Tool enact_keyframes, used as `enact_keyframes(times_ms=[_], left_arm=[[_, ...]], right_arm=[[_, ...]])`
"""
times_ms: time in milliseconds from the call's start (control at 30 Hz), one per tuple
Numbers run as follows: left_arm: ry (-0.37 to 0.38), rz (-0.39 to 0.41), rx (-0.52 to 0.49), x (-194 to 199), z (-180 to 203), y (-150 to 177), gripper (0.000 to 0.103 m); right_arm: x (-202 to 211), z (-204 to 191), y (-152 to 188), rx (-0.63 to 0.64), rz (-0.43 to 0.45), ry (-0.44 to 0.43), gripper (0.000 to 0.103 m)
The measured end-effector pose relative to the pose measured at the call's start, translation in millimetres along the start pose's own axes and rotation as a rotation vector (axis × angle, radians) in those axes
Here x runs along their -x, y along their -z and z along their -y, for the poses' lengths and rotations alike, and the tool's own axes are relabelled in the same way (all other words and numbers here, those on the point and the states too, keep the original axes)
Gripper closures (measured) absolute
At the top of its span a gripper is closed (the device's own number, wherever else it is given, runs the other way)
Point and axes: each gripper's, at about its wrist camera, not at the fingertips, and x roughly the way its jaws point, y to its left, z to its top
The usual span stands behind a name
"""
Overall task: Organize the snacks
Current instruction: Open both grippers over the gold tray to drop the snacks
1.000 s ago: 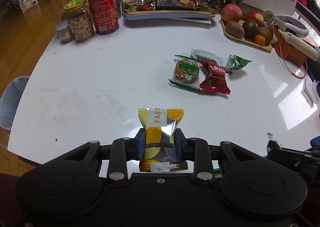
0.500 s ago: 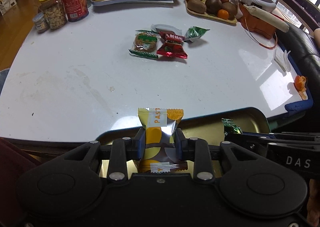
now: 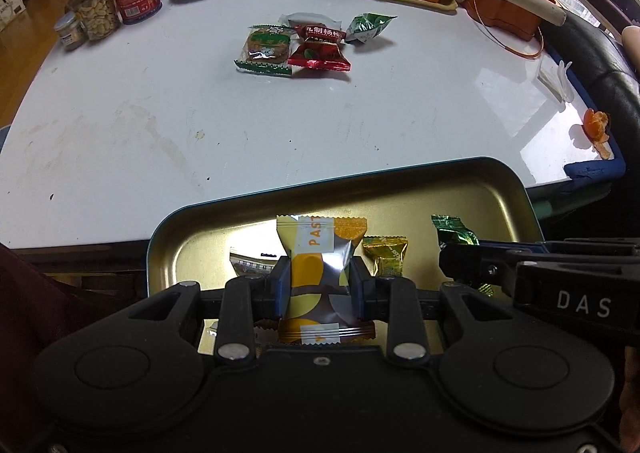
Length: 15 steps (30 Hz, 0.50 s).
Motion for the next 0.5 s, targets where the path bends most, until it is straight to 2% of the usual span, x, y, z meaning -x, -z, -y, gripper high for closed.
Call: enact_keyframes(times_ms=[333,500], left_arm=[[-0.003,-0.014,0.001,-0.4,1.7,5.7,0.065],[0.003,-0.058,-0.01,-3.1,4.1,6.0,0.063]], right_arm=[[-1.9,-1.0,4.6,0.018,-0.004,0.04,0.083],[-6.1,-4.1,4.7,0.029,-0.006,0.075,0.079]])
